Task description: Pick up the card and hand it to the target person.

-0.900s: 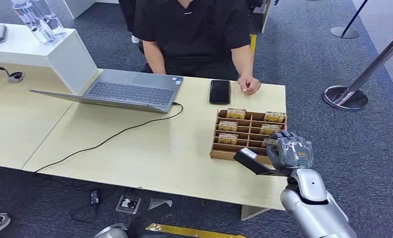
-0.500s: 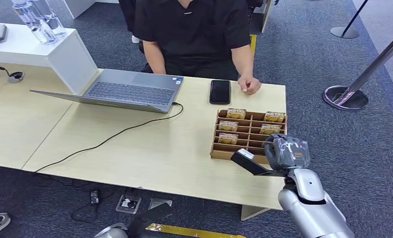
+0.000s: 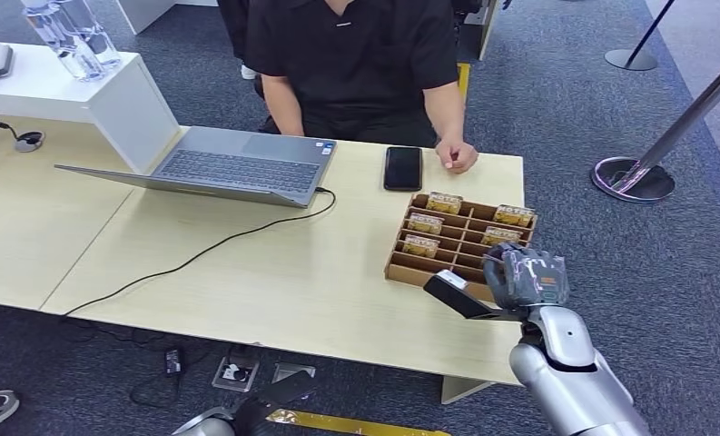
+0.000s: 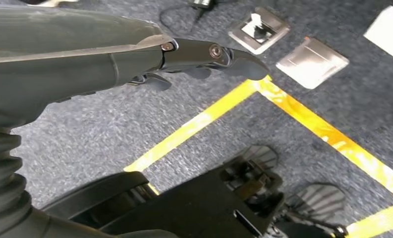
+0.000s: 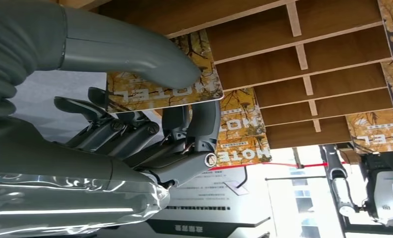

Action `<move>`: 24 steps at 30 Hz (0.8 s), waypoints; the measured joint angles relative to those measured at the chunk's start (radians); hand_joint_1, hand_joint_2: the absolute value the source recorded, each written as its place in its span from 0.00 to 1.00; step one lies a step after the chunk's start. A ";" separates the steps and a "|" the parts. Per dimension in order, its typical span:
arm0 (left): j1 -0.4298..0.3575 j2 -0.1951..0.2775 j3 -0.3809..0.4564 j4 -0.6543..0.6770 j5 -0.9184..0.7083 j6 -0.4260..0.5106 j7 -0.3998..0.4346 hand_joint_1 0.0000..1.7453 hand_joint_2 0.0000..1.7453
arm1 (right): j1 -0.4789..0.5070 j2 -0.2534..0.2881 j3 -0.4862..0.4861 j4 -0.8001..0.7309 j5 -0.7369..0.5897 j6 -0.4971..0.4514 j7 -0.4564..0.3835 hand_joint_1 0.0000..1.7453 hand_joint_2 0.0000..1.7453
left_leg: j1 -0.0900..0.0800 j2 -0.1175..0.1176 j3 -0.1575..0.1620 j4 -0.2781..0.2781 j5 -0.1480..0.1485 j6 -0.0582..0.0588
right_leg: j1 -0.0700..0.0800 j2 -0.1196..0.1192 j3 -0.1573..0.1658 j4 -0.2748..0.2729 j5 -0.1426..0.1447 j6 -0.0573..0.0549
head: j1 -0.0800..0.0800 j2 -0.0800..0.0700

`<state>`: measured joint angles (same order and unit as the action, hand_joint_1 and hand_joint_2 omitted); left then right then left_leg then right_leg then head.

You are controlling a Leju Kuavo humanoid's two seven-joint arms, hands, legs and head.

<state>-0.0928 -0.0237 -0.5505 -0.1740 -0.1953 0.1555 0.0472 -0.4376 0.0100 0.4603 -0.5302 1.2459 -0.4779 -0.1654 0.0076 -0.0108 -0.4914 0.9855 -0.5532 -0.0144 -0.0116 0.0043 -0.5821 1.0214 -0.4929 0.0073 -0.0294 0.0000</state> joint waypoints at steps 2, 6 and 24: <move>0.000 0.000 0.001 0.000 0.003 0.004 0.008 0.00 1.00 | 0.000 0.002 -0.002 0.000 -0.027 -0.007 -0.018 1.00 1.00 | 0.000 0.000 0.000 0.000 0.000 0.000 | 0.000 0.000 0.000 0.000 0.000 0.000 | 0.000 0.000; 0.000 0.000 0.002 0.000 0.007 0.005 0.013 0.00 1.00 | 0.002 0.017 -0.025 -0.029 -0.141 -0.029 -0.098 1.00 1.00 | 0.000 0.000 -0.001 0.000 0.000 0.000 | 0.000 0.000 0.000 0.000 0.000 0.000 | 0.000 0.000; -0.023 -0.006 0.002 0.000 -0.034 -0.002 0.014 0.00 1.00 | -0.147 0.238 -0.047 -0.358 -0.649 -0.078 -0.328 1.00 1.00 | 0.000 0.001 0.000 0.000 0.001 -0.001 | 0.000 0.001 -0.001 0.003 0.001 -0.002 | 0.000 0.000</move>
<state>-0.1160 -0.0294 -0.5482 -0.1738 -0.2290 0.1539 0.0609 -0.5842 0.2478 0.4130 -0.8883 0.5965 -0.5558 -0.4933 0.0077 -0.0098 -0.4916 0.9854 -0.5522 -0.0157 -0.0115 0.0052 -0.5835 1.0241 -0.4923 0.0058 -0.0298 0.0000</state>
